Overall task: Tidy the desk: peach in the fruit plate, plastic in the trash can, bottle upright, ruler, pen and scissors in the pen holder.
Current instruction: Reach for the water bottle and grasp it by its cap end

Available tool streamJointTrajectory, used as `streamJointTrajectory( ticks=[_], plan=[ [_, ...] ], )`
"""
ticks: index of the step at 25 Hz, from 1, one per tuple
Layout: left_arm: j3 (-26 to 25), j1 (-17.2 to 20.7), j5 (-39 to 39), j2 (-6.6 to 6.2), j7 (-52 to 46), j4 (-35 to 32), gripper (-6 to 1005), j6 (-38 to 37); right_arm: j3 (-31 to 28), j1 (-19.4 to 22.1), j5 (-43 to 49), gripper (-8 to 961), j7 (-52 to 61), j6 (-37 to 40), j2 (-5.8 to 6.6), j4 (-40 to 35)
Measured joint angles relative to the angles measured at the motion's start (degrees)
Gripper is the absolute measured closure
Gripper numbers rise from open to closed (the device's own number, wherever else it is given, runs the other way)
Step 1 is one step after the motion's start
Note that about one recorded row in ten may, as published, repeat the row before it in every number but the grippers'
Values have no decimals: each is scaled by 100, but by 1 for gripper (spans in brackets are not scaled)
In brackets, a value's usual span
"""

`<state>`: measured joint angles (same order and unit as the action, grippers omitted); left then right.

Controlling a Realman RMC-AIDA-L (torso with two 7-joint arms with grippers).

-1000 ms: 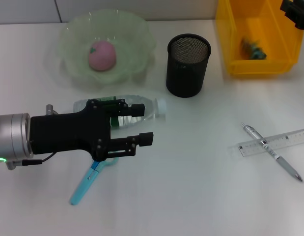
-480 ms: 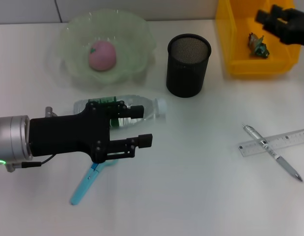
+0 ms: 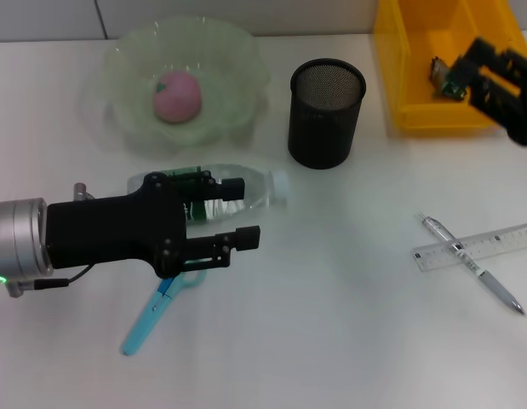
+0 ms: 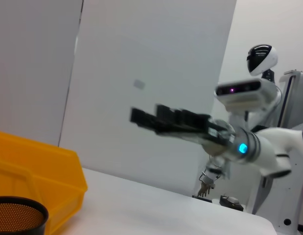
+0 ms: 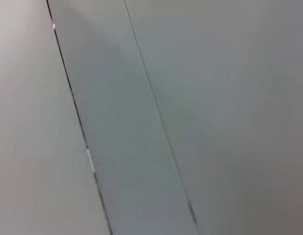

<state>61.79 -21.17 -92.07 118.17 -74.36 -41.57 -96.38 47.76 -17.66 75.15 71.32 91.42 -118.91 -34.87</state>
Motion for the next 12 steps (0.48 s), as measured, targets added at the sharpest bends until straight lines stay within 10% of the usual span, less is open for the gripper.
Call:
streamJointTrajectory(
  ticks=[12],
  plan=[
    [-62,-53,-12,4,0,0,337,40,66,310,119,237,-748,303,-12,829]
  ],
)
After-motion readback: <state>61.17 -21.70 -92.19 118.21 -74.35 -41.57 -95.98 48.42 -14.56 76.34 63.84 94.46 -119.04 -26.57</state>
